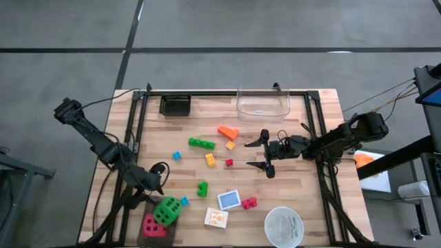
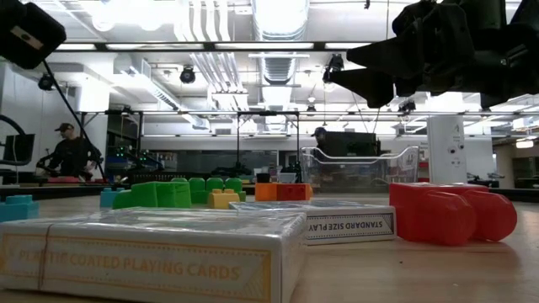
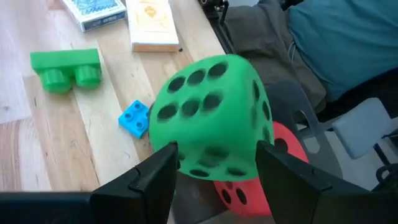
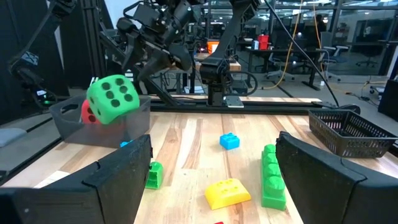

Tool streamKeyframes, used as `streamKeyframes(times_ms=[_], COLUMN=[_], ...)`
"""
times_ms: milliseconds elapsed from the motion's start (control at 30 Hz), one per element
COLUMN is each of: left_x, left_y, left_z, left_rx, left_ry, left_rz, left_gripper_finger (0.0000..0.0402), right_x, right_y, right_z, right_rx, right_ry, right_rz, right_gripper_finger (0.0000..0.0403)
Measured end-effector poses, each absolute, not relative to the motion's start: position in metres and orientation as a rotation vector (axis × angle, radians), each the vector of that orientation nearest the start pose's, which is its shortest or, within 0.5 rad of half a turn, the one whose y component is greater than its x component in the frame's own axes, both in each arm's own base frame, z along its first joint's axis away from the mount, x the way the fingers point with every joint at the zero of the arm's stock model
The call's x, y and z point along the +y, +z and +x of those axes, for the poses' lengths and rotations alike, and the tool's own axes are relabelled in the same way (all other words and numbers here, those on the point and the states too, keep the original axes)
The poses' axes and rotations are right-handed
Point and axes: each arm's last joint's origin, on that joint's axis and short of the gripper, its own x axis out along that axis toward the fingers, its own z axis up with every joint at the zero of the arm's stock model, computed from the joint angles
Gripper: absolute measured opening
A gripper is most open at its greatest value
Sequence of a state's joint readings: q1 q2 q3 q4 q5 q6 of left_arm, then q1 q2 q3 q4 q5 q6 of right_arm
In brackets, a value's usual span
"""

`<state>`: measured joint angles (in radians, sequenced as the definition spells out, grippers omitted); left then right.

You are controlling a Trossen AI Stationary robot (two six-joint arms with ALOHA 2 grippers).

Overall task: Pick & Place Toys
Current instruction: Put the blue playing card box into the black bin

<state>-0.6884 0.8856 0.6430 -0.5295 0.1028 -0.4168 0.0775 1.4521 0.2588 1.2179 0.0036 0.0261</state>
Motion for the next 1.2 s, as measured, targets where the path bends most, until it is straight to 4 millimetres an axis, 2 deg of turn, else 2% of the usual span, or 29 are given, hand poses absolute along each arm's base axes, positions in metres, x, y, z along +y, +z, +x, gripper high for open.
streamKeyframes(times_ms=[267, 367, 567, 667, 933, 1200], left_x=[-0.111, -0.109, -0.102, -0.103, -0.092, -0.063], left_y=[0.242, 0.245, 0.254, 0.253, 0.229, 0.203], left_z=[0.137, 0.141, 0.151, 0.155, 0.162, 0.166], left_rx=[0.784, 0.694, 0.460, 0.353, 0.101, 0.126], left_ry=[-0.500, -0.379, -0.030, 0.024, 0.059, 0.200], left_rz=[-0.026, 0.060, 0.179, 0.200, 0.217, 0.229], left_gripper_finger=[0.0215, 0.0215, 0.0215, 0.0215, 0.0215, 0.0215], right_x=[0.018, 0.018, 0.018, 0.020, 0.036, 0.054], right_y=[0.162, 0.162, 0.162, 0.163, 0.175, 0.190], right_z=[0.231, 0.231, 0.231, 0.232, 0.262, 0.280], right_rx=[-0.024, -0.024, -0.024, -0.017, 0.149, 0.167], right_ry=[0.074, 0.074, 0.075, 0.085, 0.132, 0.189], right_rz=[0.027, 0.027, 0.028, 0.029, -0.011, -0.039], right_gripper_finger=[0.0334, 0.0334, 0.0334, 0.0334, 0.0334, 0.0334])
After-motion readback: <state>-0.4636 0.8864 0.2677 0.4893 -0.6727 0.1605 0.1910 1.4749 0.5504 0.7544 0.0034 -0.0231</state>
